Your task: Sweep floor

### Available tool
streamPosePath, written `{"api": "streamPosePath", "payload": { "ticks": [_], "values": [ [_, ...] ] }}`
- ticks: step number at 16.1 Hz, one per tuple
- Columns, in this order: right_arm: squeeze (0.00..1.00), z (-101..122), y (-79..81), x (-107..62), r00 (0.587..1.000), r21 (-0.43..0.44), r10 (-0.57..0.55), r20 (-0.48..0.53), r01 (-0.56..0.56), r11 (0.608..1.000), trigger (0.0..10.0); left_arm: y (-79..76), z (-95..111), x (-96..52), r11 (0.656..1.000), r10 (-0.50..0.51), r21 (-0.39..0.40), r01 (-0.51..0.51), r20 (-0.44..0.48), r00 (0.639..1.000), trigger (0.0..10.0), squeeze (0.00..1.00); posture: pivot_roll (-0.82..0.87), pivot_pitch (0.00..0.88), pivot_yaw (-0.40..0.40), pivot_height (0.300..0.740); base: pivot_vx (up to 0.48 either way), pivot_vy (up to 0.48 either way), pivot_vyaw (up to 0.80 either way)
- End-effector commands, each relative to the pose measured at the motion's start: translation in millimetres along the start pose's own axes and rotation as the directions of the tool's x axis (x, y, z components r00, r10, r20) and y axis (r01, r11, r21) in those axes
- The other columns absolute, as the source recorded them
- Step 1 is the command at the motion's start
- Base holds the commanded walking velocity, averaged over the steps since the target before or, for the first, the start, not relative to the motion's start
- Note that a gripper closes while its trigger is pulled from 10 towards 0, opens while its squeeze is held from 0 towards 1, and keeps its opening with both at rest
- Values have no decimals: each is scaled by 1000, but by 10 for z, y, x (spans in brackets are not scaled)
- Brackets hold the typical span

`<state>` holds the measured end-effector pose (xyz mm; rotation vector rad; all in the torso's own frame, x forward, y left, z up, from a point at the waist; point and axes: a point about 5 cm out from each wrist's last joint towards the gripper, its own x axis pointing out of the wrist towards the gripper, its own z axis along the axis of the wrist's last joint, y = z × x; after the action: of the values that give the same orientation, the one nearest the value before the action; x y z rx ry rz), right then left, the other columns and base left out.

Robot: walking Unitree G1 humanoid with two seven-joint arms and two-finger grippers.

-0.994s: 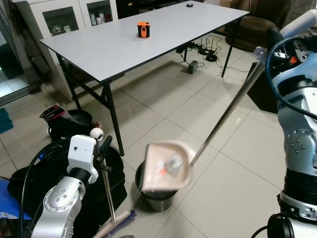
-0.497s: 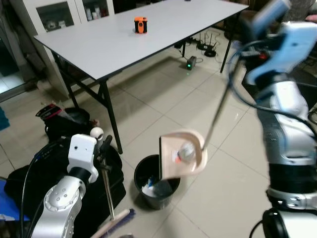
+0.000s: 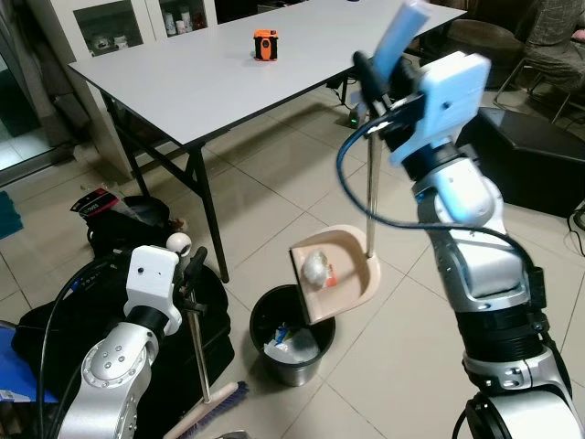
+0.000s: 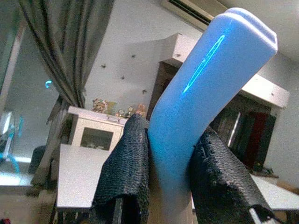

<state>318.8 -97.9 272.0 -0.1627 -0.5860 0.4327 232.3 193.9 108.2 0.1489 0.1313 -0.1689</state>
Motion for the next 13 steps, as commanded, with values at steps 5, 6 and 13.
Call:
{"api": "streamPosePath", "payload": {
  "ticks": [5,6,13],
  "values": [
    [0,75,145,11,990,-141,134,43,-126,982,10000,-28,55,43,1000,-1,16,1,26,1000,10000,0,16,0,13,740,0,0,0],
    [0,73,153,10,990,-139,136,43,-129,982,10000,-29,56,44,1000,-1,15,0,26,1000,10000,0,16,0,13,740,0,0,0],
    [0,63,263,66,991,-88,122,51,-117,989,10000,-31,57,46,1000,6,11,-6,26,1000,10000,0,18,0,11,740,0,0,0]
  ]
}}
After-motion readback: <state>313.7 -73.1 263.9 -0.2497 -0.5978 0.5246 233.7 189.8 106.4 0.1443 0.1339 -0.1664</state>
